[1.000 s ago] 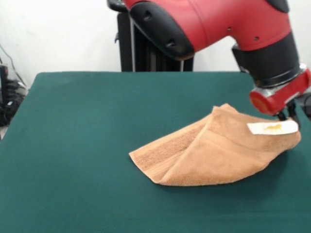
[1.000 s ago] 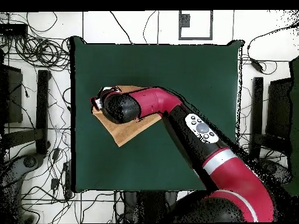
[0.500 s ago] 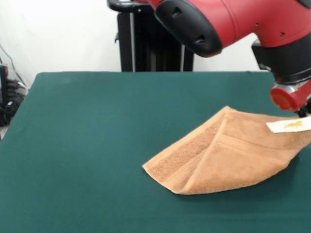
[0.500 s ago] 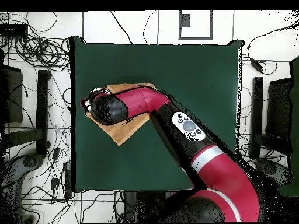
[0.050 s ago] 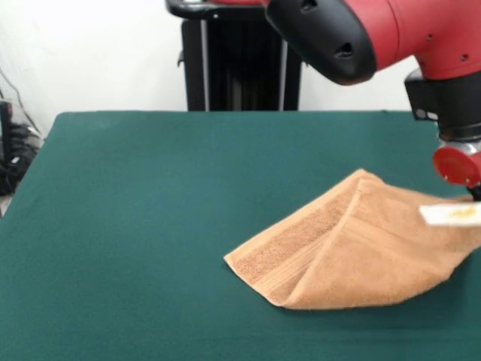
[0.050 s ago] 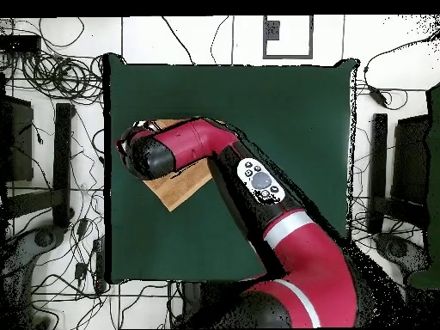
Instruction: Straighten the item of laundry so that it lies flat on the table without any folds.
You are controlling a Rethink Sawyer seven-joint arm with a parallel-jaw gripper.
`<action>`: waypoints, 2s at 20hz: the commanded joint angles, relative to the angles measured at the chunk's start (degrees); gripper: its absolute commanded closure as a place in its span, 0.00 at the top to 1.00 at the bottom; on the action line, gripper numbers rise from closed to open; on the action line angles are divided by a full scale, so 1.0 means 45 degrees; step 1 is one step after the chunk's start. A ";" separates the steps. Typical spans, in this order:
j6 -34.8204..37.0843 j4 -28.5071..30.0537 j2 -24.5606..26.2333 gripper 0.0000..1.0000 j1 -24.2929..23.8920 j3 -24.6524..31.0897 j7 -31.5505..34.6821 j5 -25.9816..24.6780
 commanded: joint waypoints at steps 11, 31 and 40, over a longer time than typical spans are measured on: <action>0.0784 0.0154 -0.0646 1.00 -0.0140 -0.0849 -0.0130 -0.0167; 0.3607 -0.0942 -0.0943 1.00 0.1023 -0.1561 -0.0491 -0.0703; 0.3778 -0.0812 -0.1028 1.00 0.1202 -0.2230 -0.0258 -0.0490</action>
